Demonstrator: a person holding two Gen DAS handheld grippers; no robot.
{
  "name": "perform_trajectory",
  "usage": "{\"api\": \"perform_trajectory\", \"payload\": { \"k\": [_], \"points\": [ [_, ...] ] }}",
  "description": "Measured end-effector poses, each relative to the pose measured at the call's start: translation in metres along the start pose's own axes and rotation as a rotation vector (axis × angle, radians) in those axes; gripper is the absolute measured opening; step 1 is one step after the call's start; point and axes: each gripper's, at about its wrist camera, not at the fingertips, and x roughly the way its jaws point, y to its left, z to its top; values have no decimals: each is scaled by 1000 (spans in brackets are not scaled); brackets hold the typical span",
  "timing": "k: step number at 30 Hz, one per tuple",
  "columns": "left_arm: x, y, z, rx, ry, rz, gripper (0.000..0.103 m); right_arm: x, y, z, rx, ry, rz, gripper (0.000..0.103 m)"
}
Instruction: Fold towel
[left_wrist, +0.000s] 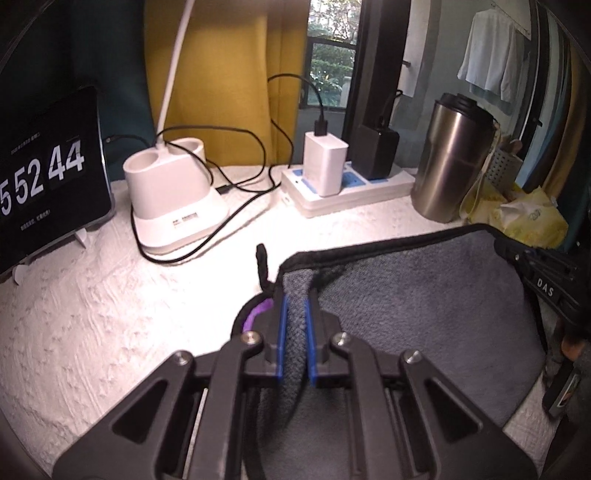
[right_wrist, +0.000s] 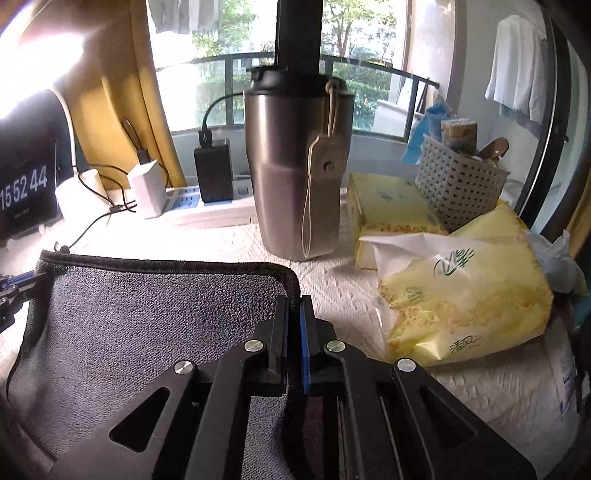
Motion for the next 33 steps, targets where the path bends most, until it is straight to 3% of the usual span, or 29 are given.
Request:
{"api": "perform_trajectory", "payload": {
  "k": [18,30,33],
  "points": [
    [31,-1,-3,0,97,19,12,28,2,-3,-20,104,-21,6],
    [37,-5,-1,32,121,50,15,39,11,-4,-53,146,-44,6],
    [37,-6,1,28,128,83,24,40,13,-3,-54,147,-46,6]
  ]
}}
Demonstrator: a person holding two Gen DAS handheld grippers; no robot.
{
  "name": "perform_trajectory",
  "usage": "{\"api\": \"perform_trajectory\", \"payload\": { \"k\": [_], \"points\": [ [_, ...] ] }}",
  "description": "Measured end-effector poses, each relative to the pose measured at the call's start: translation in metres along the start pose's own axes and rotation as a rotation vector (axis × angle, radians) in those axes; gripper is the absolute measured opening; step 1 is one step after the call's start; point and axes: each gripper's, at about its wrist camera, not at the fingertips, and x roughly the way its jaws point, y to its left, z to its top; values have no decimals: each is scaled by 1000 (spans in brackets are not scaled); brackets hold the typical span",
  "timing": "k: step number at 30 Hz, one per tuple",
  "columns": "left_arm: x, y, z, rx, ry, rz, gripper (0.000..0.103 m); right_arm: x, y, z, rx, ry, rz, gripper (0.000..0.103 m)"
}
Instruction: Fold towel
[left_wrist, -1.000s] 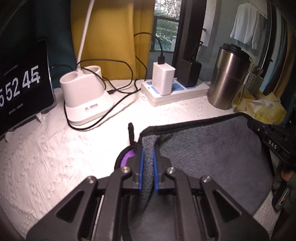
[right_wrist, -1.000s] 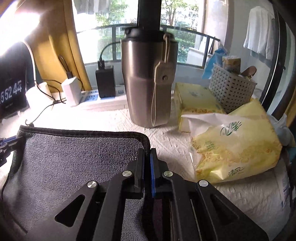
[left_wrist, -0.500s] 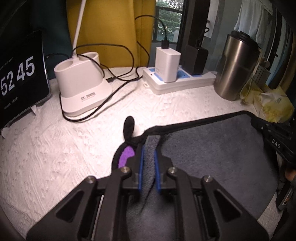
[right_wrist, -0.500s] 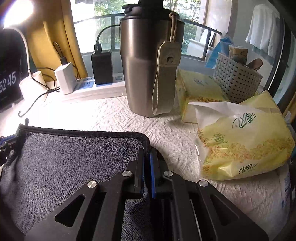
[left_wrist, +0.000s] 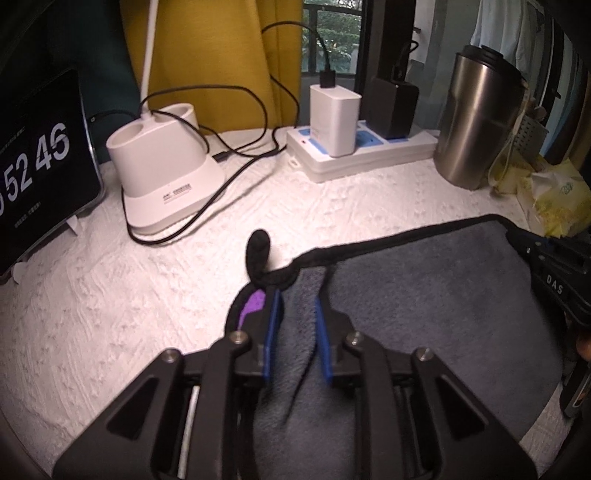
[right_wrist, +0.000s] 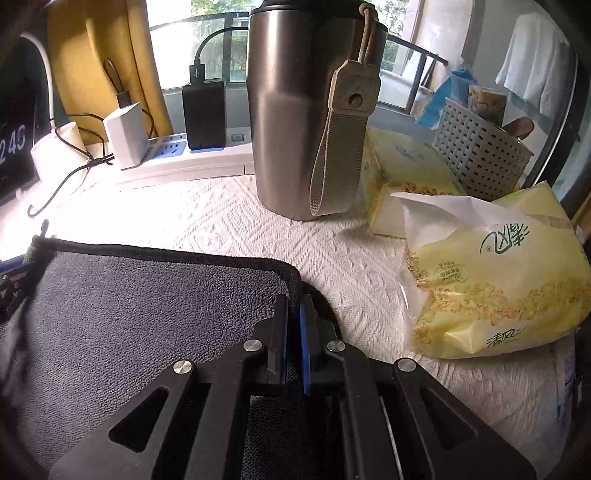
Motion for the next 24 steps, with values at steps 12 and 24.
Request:
{"api": "perform_trajectory", "payload": {
  "k": [12,24],
  "points": [
    [-17,14,-7,-52,-7,-23,70,0,0,0,12,-8,-51,35],
    [-44,18,-12,-63,-37,-48,71,-23,3,-6,25,-25,-28,57]
  ]
}}
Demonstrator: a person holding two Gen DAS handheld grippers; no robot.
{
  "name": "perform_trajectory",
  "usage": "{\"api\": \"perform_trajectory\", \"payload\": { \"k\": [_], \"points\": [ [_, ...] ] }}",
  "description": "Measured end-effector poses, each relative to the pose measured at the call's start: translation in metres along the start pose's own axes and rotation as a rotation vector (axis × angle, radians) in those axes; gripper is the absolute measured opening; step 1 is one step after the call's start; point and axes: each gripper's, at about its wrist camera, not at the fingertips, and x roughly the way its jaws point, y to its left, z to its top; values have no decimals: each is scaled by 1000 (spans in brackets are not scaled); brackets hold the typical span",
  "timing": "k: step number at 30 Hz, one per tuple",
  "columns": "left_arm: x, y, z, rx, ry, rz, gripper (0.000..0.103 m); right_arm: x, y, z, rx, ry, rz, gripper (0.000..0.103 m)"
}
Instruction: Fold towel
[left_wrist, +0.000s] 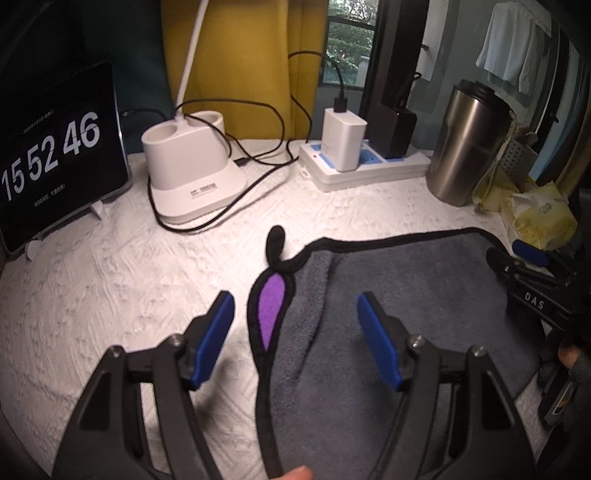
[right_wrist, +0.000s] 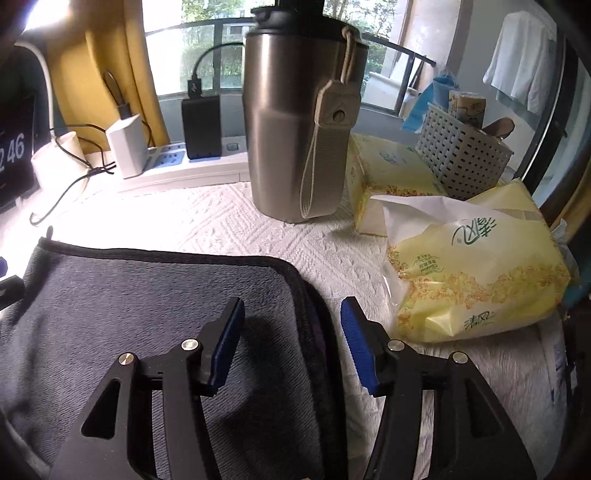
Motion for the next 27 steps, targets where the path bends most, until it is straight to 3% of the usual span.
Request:
{"api": "perform_trajectory", "payload": {
  "k": [4,27],
  "points": [
    [-11,1,-3,-3,-18,-7,82,-14,2,-3,-2,-14,2,57],
    [-86,-15,-33,22,-112,-68,83,-95,0,-34,17,-92,-4,58]
  ]
}}
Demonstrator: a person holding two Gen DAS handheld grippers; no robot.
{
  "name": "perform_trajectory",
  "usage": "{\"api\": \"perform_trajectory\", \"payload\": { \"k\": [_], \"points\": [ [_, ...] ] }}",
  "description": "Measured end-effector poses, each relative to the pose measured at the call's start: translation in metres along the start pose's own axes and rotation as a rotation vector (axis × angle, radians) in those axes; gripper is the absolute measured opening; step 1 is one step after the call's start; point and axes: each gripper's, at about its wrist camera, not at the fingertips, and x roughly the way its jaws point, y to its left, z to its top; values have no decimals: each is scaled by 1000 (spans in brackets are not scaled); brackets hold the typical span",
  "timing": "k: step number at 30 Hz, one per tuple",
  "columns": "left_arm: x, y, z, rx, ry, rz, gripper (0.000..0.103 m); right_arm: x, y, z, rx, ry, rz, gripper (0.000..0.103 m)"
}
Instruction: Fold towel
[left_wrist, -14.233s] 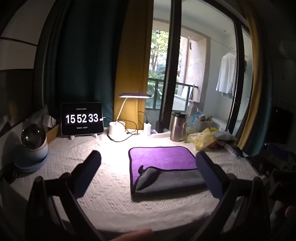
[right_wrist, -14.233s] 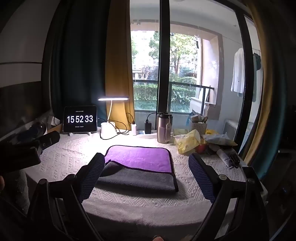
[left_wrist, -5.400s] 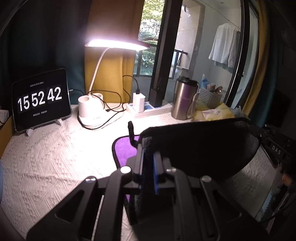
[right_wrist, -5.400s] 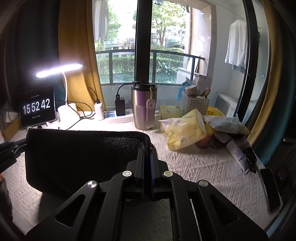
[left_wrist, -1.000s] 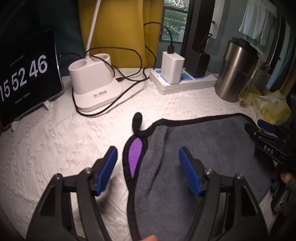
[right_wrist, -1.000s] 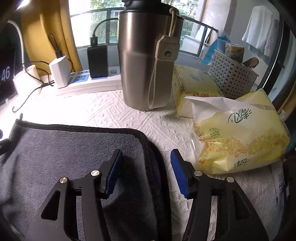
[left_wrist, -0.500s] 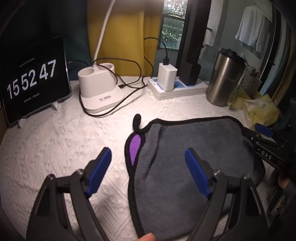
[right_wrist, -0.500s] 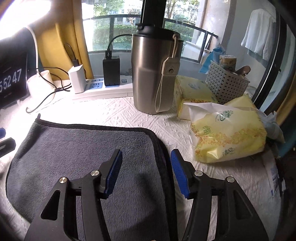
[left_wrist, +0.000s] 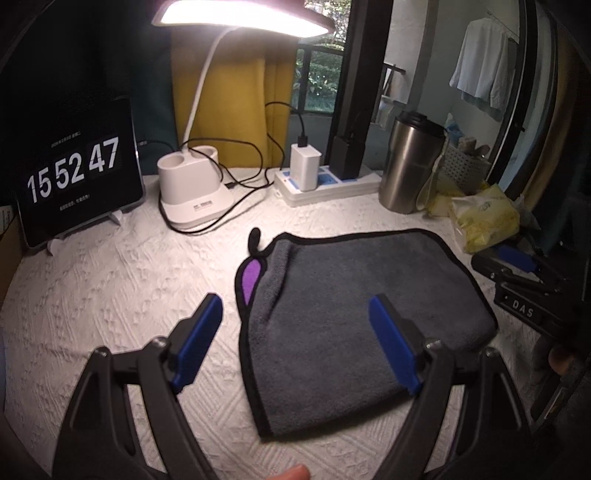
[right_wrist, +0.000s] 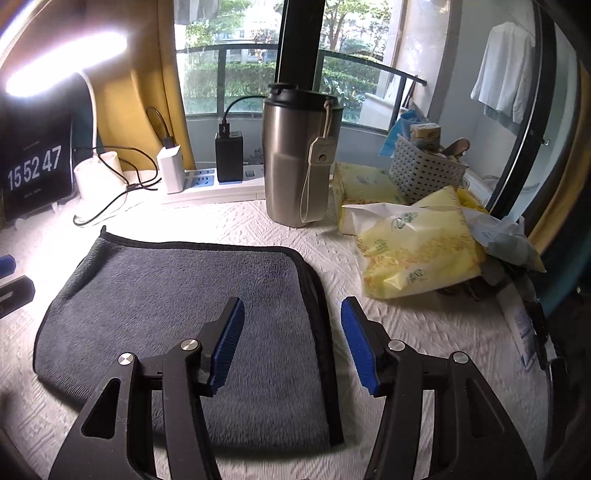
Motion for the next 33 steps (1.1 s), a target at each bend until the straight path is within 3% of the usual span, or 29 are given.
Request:
{"api": "perform_trajectory", "payload": {
  "k": [33],
  "points": [
    [-101,-40,-49,44,-97,-41,83,-109,-11,-52,29,-114,15,58]
  ]
}}
